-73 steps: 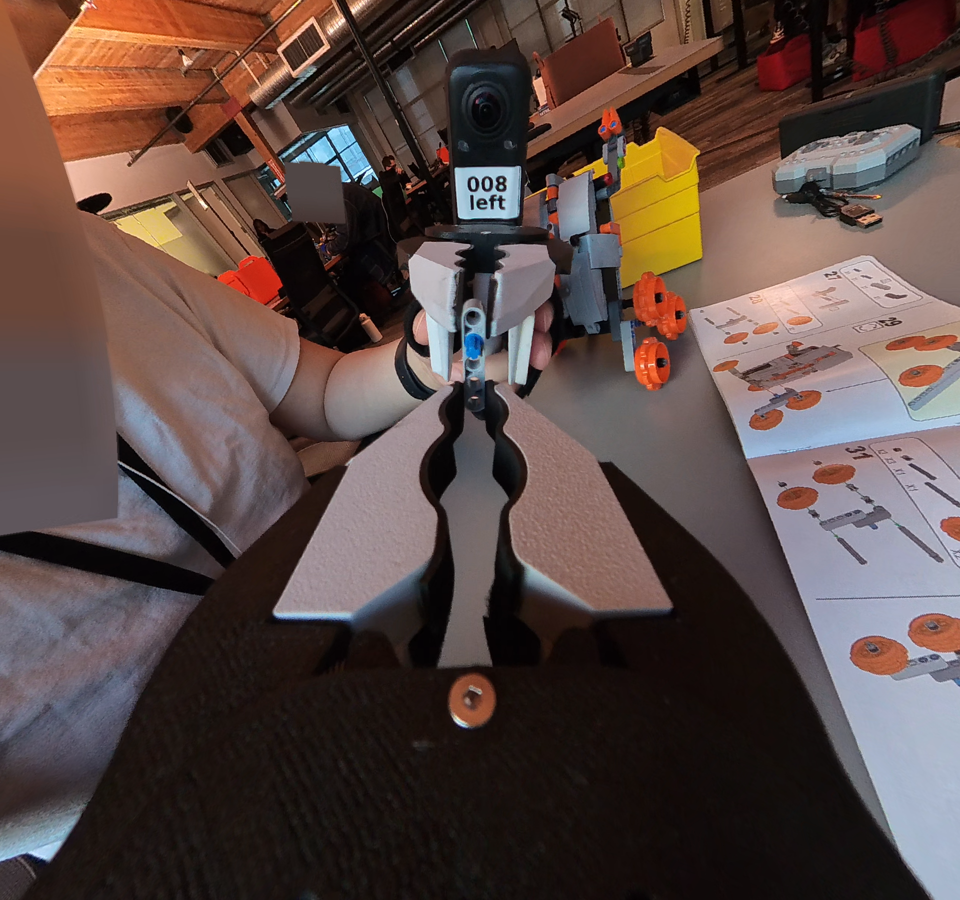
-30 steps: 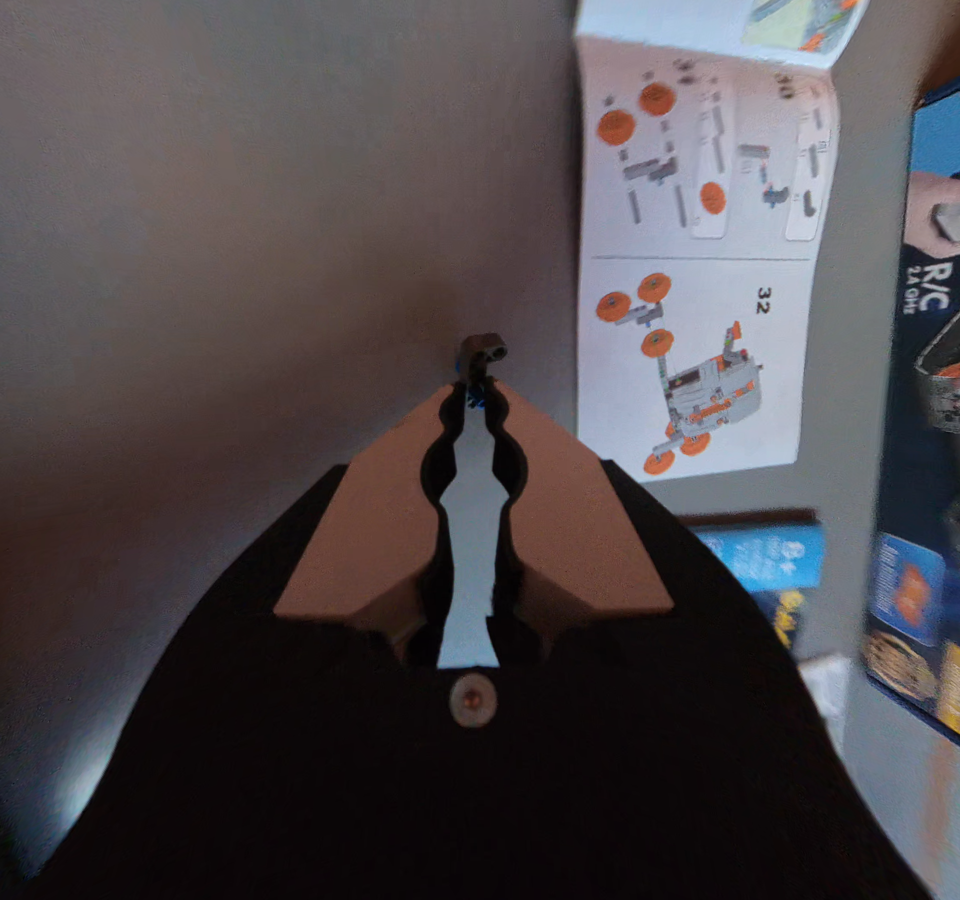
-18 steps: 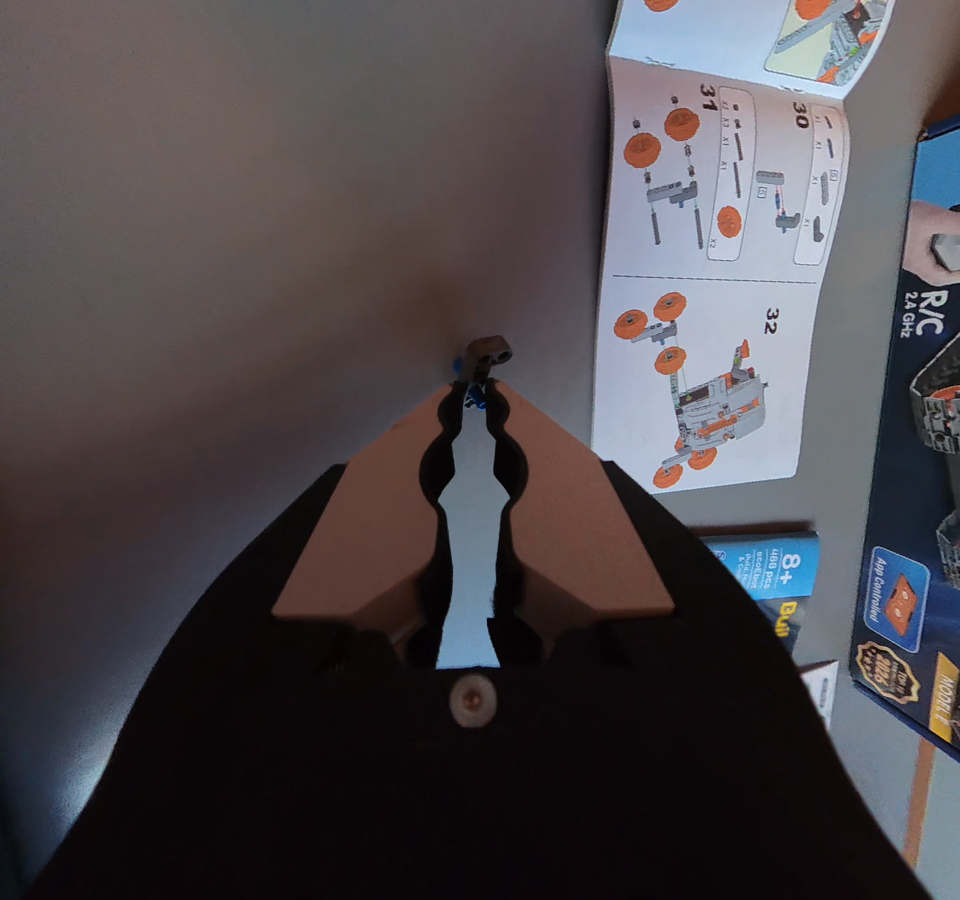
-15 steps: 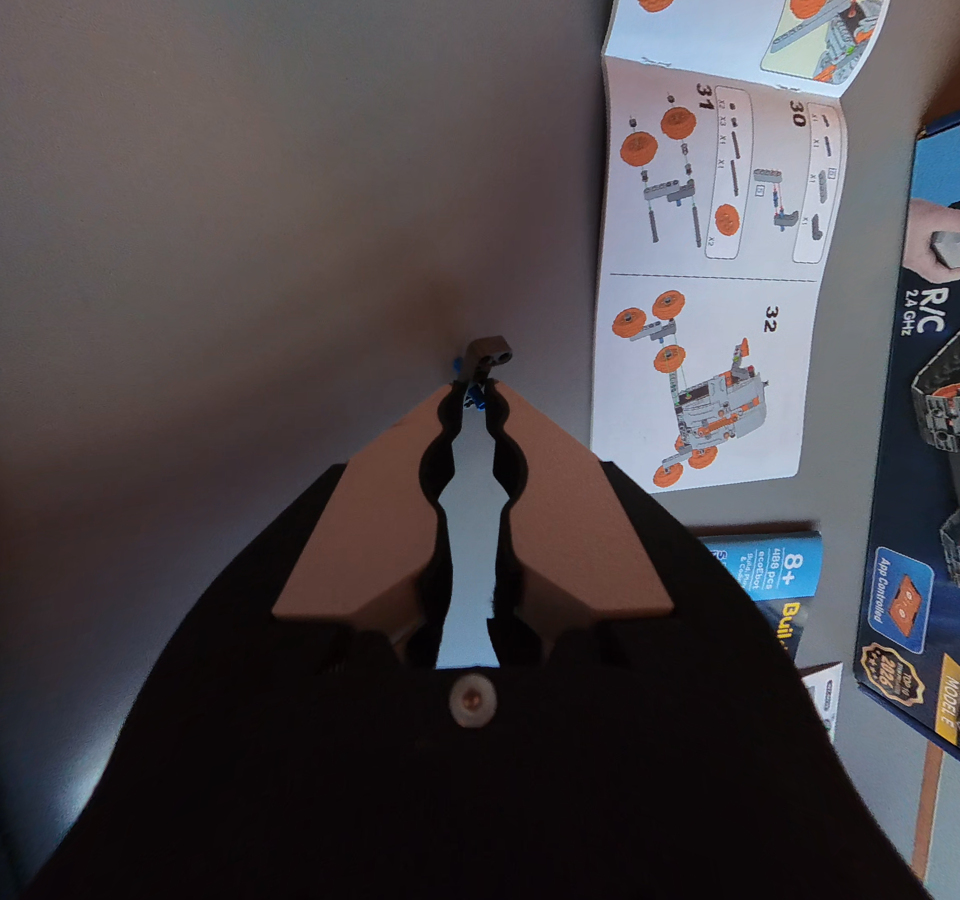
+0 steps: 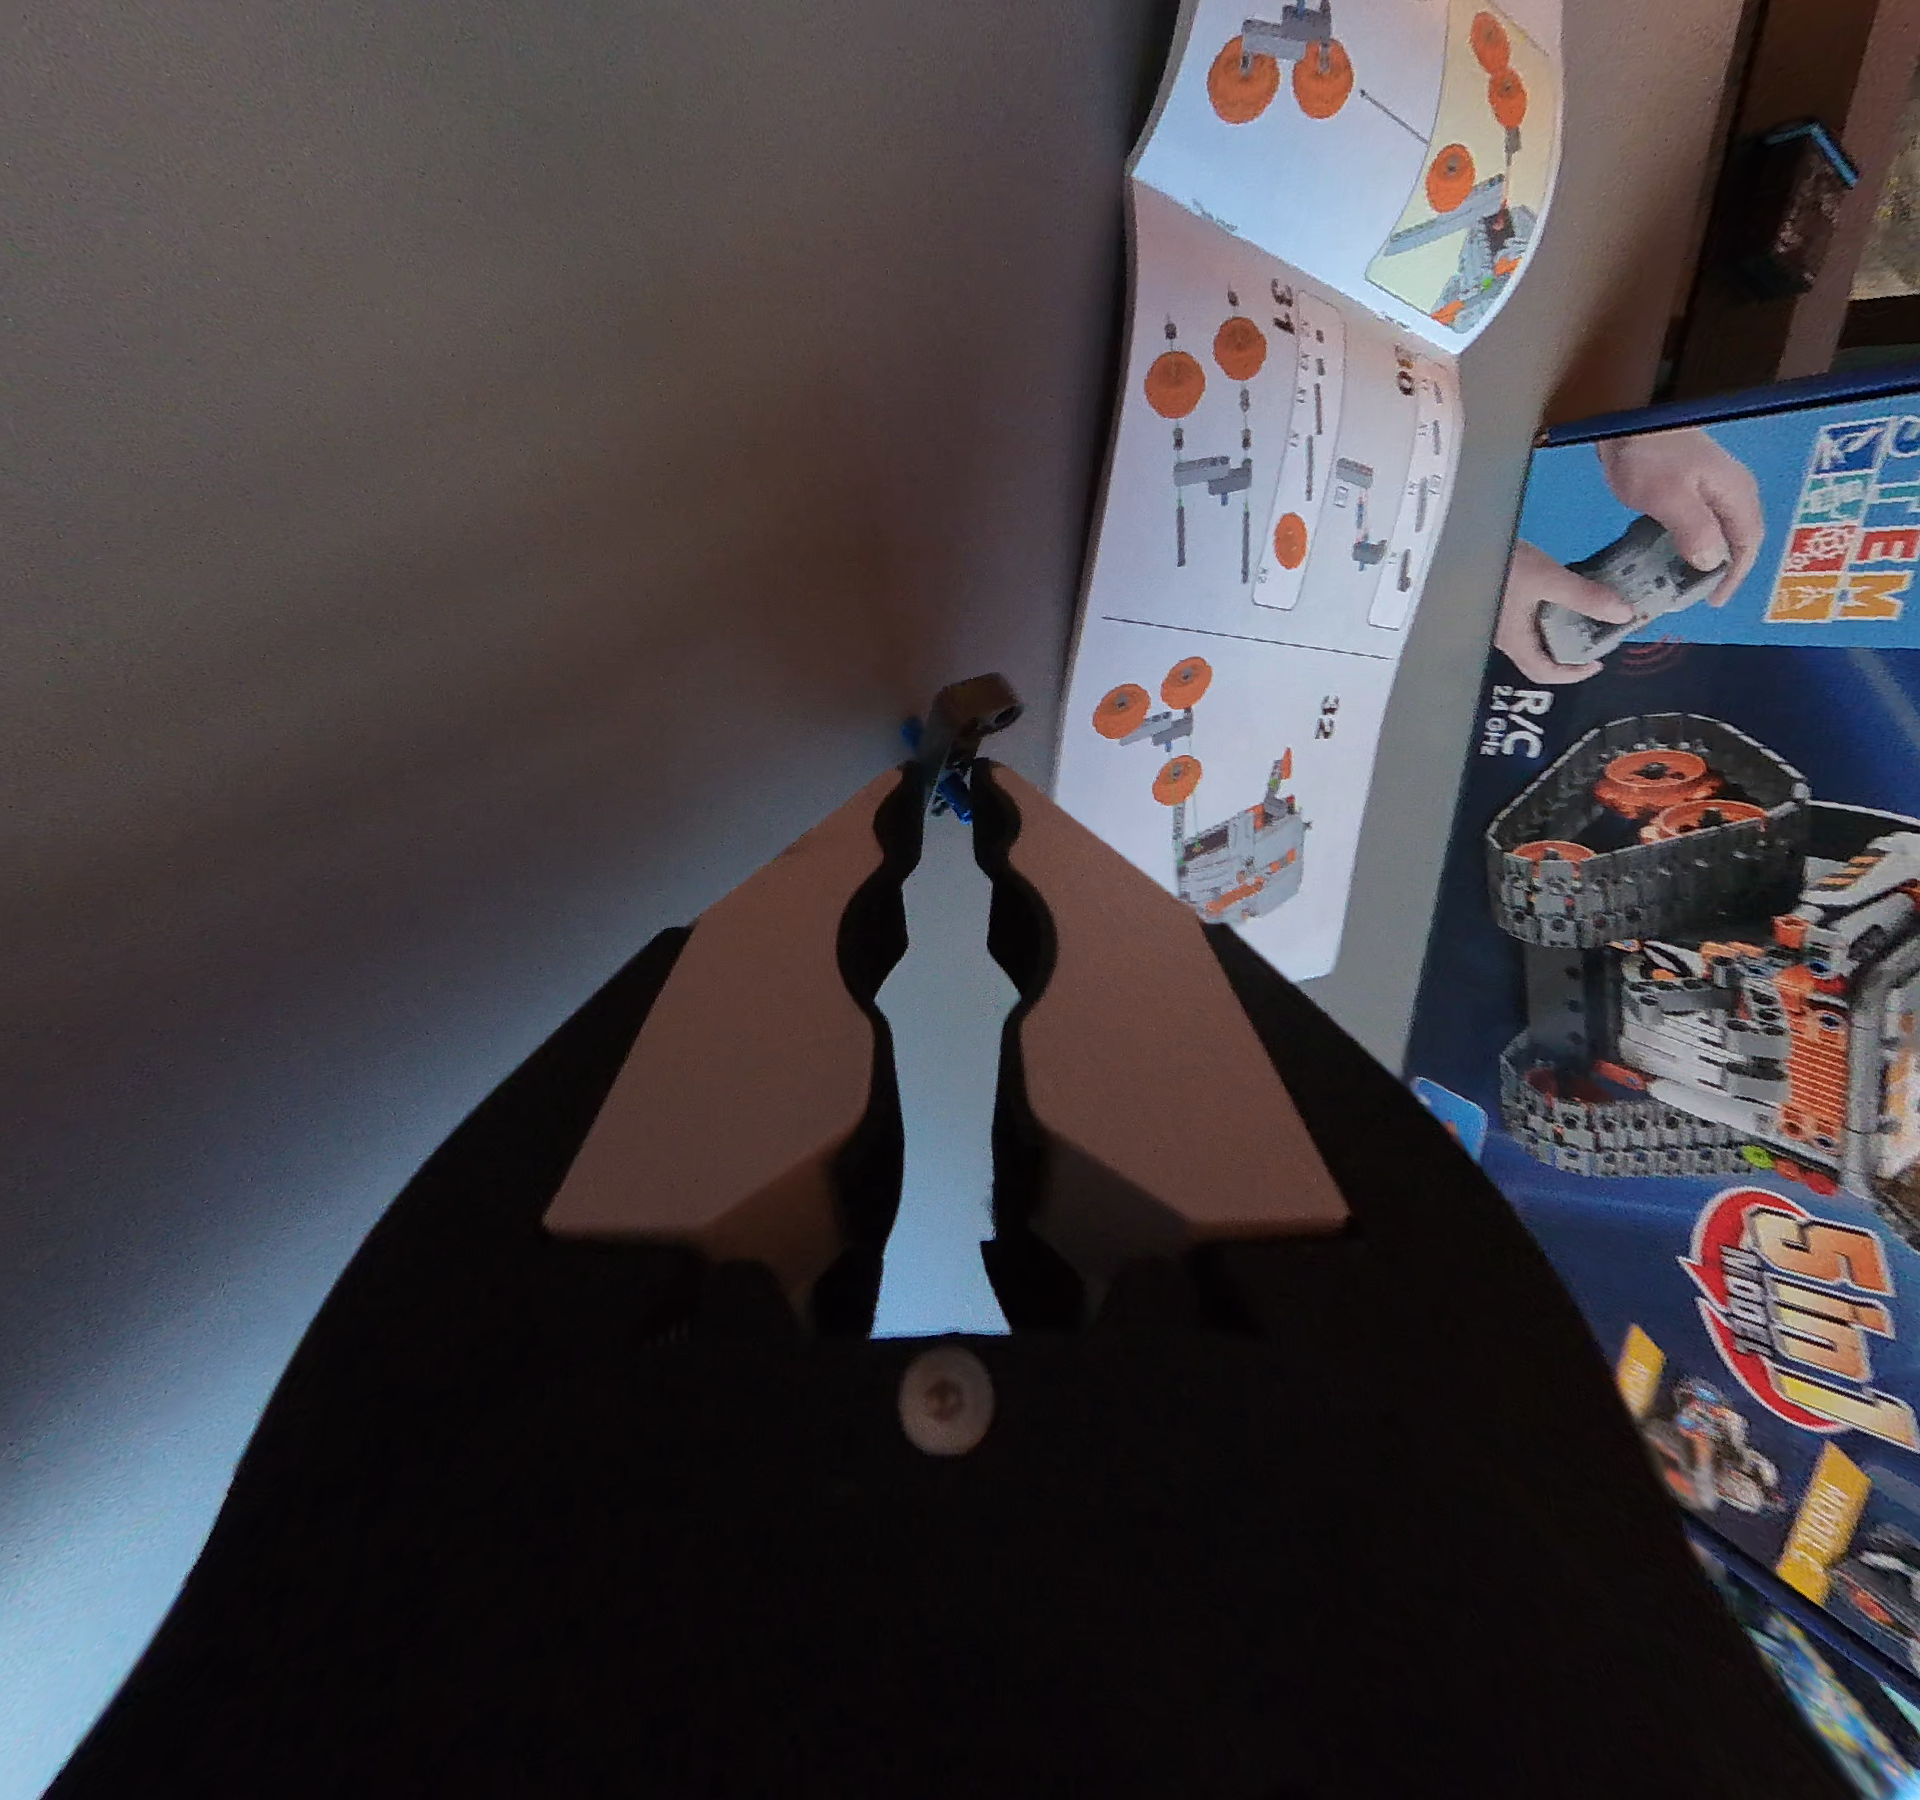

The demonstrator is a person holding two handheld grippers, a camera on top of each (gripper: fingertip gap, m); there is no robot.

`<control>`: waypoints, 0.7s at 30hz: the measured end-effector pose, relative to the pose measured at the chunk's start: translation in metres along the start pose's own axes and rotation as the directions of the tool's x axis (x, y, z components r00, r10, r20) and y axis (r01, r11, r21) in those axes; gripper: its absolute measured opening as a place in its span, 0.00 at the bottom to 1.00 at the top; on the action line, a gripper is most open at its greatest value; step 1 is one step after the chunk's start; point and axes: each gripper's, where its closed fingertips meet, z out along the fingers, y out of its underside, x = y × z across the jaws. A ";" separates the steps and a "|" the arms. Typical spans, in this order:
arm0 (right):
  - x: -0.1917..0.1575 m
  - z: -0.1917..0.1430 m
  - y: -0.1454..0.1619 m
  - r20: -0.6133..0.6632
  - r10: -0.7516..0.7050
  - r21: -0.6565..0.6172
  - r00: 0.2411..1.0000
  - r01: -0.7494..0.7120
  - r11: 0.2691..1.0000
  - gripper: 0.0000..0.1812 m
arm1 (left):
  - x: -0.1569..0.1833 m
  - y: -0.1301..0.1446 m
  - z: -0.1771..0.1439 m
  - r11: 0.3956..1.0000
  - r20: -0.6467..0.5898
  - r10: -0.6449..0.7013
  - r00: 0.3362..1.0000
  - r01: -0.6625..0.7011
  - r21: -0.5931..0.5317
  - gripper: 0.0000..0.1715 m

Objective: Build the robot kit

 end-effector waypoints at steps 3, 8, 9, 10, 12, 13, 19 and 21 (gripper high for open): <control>-0.006 -0.001 -0.007 0.073 0.080 0.076 0.994 -0.086 0.993 0.05 | 0.000 0.000 0.001 1.000 -0.002 -0.004 1.000 0.004 -0.002 0.03; -0.015 -0.004 -0.007 0.226 0.228 0.128 0.947 -0.261 0.957 0.06 | 0.001 0.001 0.001 1.000 -0.005 -0.007 1.000 0.007 -0.006 0.03; -0.014 -0.004 -0.008 0.242 0.247 0.144 0.938 -0.287 0.947 0.06 | 0.001 0.001 0.001 1.000 -0.004 -0.007 1.000 0.007 -0.006 0.03; -0.015 -0.005 -0.008 0.269 0.264 0.159 0.926 -0.313 0.937 0.06 | 0.001 0.001 0.001 1.000 -0.006 -0.008 1.000 0.008 -0.005 0.03; -0.019 -0.007 -0.008 0.327 0.286 0.173 0.900 -0.355 0.919 0.06 | 0.002 0.001 0.001 1.000 -0.011 -0.014 1.000 0.013 -0.006 0.03; -0.021 -0.009 -0.008 0.345 0.283 0.176 0.895 -0.358 0.917 0.06 | 0.002 0.002 0.001 1.000 -0.013 -0.017 1.000 0.017 -0.006 0.03; -0.022 -0.006 -0.011 0.315 0.206 0.222 0.926 -0.283 0.933 0.04 | 0.002 0.004 0.002 1.000 -0.016 -0.028 0.999 0.028 -0.013 0.03; -0.023 -0.007 -0.011 0.307 0.188 0.229 0.933 -0.265 0.937 0.04 | 0.002 0.005 0.003 0.999 -0.019 -0.034 0.999 0.034 -0.017 0.03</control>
